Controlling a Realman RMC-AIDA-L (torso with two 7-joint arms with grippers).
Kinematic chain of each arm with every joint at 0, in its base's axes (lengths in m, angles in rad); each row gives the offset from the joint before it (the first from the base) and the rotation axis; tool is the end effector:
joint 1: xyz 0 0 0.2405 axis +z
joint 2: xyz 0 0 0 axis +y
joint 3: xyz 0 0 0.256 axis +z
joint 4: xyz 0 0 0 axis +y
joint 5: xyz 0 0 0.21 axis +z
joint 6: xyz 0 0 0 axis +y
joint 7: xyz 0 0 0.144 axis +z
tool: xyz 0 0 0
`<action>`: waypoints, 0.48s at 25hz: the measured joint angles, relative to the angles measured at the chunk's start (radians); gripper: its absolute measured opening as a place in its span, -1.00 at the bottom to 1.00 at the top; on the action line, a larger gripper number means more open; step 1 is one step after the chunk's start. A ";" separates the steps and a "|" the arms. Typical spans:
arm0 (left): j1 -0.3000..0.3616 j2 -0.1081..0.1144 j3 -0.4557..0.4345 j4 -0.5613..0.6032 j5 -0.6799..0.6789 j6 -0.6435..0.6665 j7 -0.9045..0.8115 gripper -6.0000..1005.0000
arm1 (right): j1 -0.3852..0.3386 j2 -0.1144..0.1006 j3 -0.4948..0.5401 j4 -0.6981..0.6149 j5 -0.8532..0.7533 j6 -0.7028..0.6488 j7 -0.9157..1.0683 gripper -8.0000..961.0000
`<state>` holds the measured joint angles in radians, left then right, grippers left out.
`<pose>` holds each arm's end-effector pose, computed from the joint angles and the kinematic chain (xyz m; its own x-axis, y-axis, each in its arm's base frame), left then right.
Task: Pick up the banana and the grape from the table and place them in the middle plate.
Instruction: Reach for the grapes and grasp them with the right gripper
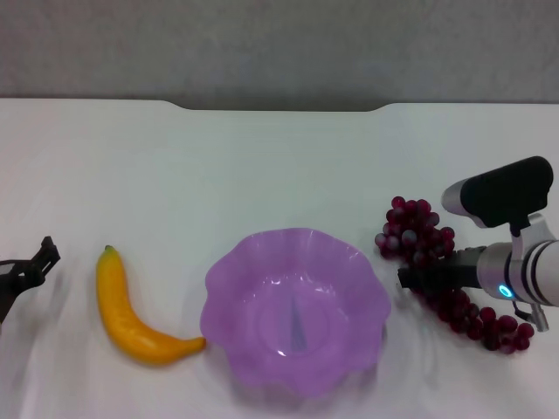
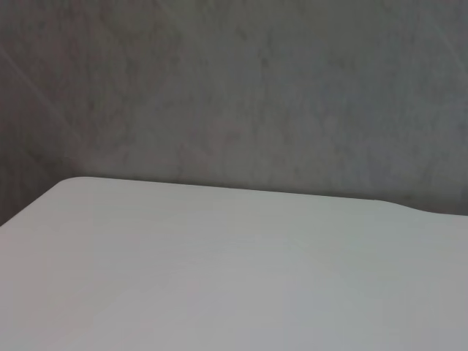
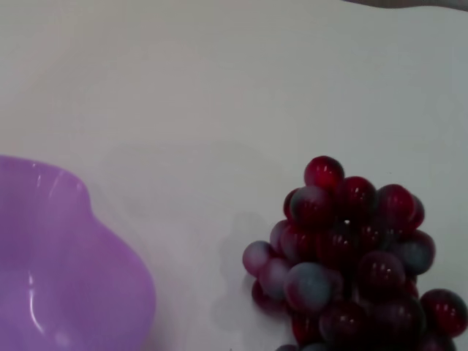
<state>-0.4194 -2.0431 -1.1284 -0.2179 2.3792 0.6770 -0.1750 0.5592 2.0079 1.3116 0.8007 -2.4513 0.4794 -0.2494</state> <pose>-0.3924 0.3361 -0.0134 0.5933 0.3311 0.7337 0.7498 0.1044 -0.6534 0.2714 0.3929 -0.0680 0.6772 -0.7012 -0.2232 -0.6342 -0.4024 -0.6602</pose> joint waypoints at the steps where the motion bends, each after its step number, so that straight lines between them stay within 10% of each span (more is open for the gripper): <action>1: -0.001 0.000 0.000 0.000 0.000 0.000 0.000 0.73 | 0.000 0.000 -0.002 -0.006 0.000 -0.007 0.000 0.83; 12: -0.002 -0.001 -0.002 -0.002 0.000 0.002 -0.002 0.72 | 0.012 0.000 -0.102 -0.096 0.041 -0.179 0.001 0.83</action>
<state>-0.4217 -2.0436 -1.1305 -0.2194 2.3792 0.6795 -0.1774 0.5717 2.0079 1.2095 0.7051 -2.4106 0.2999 -0.2488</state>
